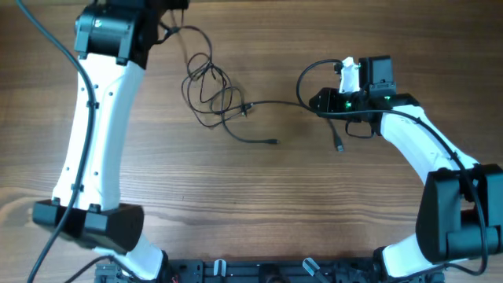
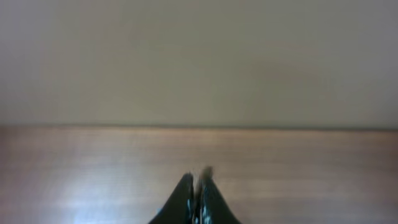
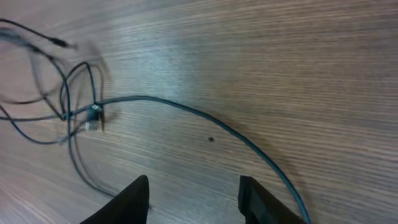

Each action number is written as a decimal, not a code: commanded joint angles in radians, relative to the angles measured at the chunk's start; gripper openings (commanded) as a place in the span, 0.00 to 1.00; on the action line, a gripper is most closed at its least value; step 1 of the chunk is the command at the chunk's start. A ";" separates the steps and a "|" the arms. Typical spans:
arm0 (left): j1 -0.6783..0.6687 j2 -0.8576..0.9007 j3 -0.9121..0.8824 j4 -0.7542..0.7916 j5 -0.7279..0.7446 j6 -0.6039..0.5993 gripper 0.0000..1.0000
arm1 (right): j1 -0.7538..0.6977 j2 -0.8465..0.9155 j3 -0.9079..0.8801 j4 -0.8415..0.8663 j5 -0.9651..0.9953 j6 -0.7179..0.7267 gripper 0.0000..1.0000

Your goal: Untangle cables

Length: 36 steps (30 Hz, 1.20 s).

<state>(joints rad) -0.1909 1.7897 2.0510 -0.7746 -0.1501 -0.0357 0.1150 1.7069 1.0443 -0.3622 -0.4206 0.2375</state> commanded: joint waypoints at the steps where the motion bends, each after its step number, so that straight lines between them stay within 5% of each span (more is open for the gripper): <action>1: 0.026 -0.139 -0.333 0.159 0.057 0.006 0.08 | 0.000 -0.048 0.012 -0.007 0.040 -0.004 0.49; 7: 0.024 -0.272 -0.775 0.460 0.143 0.040 0.14 | 0.000 -0.072 0.012 -0.009 0.040 -0.013 0.49; 17: 0.013 -0.269 -0.787 0.444 0.129 0.085 0.17 | 0.043 -0.076 0.012 -0.027 0.009 -0.103 0.51; 21: 0.022 -0.263 -0.789 0.361 0.135 0.084 0.21 | 0.123 -0.076 0.012 0.024 -0.021 -0.147 0.62; 26: 0.076 -0.259 -0.789 0.351 -0.015 0.011 0.32 | 0.238 -0.074 0.012 0.113 0.021 -0.092 0.66; 36: 0.239 -0.257 -0.789 0.325 0.162 0.003 0.42 | 0.331 -0.042 0.012 0.246 0.151 -0.006 0.70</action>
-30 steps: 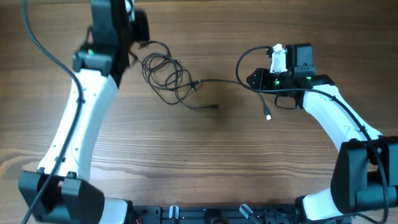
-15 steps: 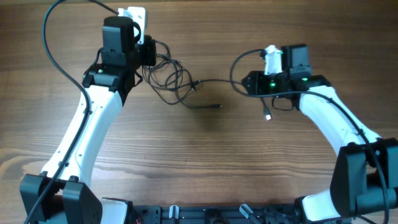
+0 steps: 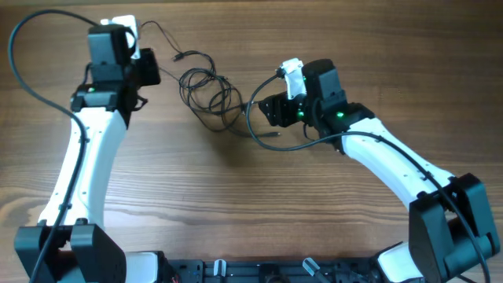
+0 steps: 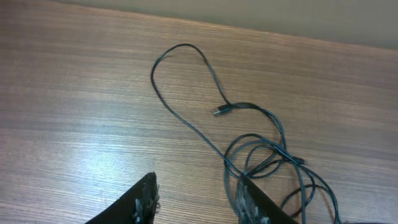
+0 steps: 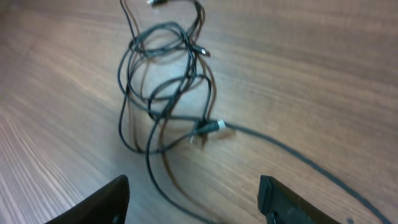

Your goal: Untangle cables

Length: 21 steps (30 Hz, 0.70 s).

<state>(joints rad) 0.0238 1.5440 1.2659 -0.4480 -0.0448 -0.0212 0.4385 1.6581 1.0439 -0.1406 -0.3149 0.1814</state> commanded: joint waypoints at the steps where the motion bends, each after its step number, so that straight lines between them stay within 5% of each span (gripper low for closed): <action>1: 0.026 -0.011 -0.004 -0.010 0.063 -0.009 0.42 | 0.007 0.024 0.013 0.037 0.043 0.058 0.70; 9: 0.026 -0.010 -0.004 -0.032 0.252 -0.009 0.46 | 0.028 0.143 0.013 0.207 -0.113 0.029 0.72; 13: 0.024 -0.010 -0.005 -0.056 0.266 -0.009 0.47 | 0.062 0.204 0.025 0.296 -0.100 0.028 0.83; 21: 0.024 -0.011 -0.005 -0.090 0.265 -0.010 0.47 | 0.096 0.423 0.321 0.169 -0.078 0.029 0.88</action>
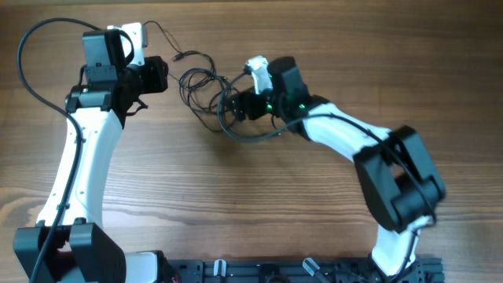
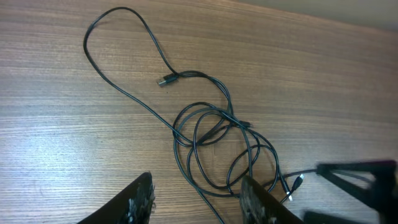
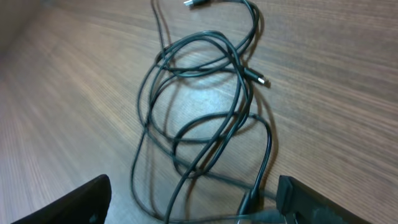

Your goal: Untangle cables

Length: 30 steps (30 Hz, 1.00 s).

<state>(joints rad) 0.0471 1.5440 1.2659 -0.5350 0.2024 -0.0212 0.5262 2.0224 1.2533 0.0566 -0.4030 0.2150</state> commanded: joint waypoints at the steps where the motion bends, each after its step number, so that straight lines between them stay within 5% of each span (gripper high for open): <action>1: 0.001 -0.011 -0.005 -0.005 0.018 -0.010 0.47 | 0.008 0.071 0.135 -0.040 0.024 -0.003 0.88; 18: 0.001 -0.059 -0.005 -0.036 0.010 -0.014 0.48 | 0.025 0.154 0.249 -0.163 0.120 -0.031 0.86; 30: 0.001 -0.105 -0.005 -0.072 0.011 -0.013 0.49 | 0.073 0.183 0.249 -0.171 0.185 0.003 0.66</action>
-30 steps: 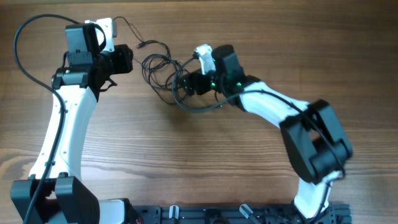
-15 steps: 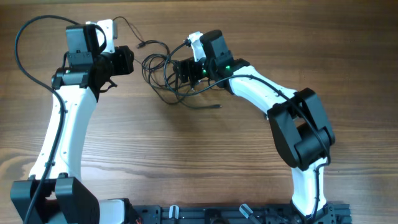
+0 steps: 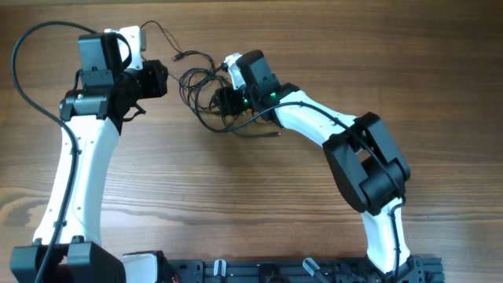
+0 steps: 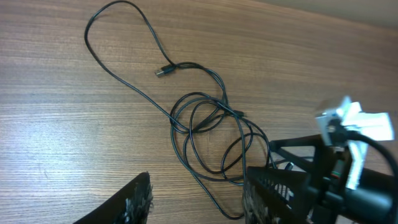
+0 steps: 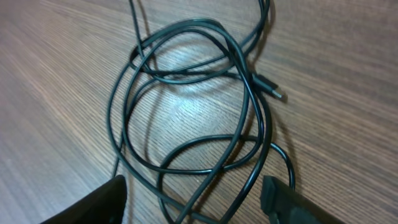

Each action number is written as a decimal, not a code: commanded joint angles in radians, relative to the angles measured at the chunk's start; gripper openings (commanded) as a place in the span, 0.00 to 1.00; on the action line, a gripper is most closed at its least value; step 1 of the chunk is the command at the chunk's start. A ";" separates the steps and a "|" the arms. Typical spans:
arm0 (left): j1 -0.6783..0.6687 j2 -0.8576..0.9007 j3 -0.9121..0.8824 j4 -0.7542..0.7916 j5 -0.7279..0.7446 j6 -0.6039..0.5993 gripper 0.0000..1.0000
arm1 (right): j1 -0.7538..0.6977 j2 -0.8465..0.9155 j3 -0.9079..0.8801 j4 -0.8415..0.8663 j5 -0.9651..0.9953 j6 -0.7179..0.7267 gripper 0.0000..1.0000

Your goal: Untangle cables

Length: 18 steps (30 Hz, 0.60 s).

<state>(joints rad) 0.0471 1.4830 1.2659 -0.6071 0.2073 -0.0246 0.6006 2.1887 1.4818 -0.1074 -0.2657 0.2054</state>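
Observation:
A tangle of thin black cables (image 3: 206, 94) lies on the wooden table at the far middle. Its loops fill the right wrist view (image 5: 199, 112), with one plug (image 5: 270, 88) lying on top. One strand runs out in a long loop to another plug (image 4: 163, 71). My right gripper (image 3: 222, 101) is open low over the tangle's right side, several loops showing between its fingers (image 5: 196, 208). My left gripper (image 3: 161, 79) is open just left of the tangle (image 4: 211, 134), with nothing between its fingers (image 4: 199, 202).
One loose cable end (image 3: 273, 134) trails out to the right of the tangle under the right arm. The right gripper's black body and white tab (image 4: 354, 121) show at the right of the left wrist view. The table's far edge (image 4: 348, 18) is close behind the cables.
My right gripper has moved left and now stands over the tangle's right side rather than at its edge. The left gripper has barely shifted. Both stay open.
First my left gripper was shut at the table's far edge and the right was open far to the right, a strand stretched out toward it. Then the left was open beside the tangle and the right nearer it. The right then reached its edge and now stands over it.

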 commanded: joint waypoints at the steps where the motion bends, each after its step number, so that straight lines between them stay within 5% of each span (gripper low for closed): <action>1: 0.001 -0.051 -0.005 -0.001 0.006 -0.010 0.49 | -0.002 0.016 0.020 -0.014 0.062 0.011 0.63; 18: 0.000 -0.117 -0.005 -0.034 0.029 -0.010 0.52 | 0.005 0.039 0.018 -0.003 0.064 0.035 0.47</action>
<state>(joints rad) 0.0471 1.3834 1.2655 -0.6376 0.2150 -0.0250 0.5999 2.1960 1.4818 -0.1242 -0.2226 0.2226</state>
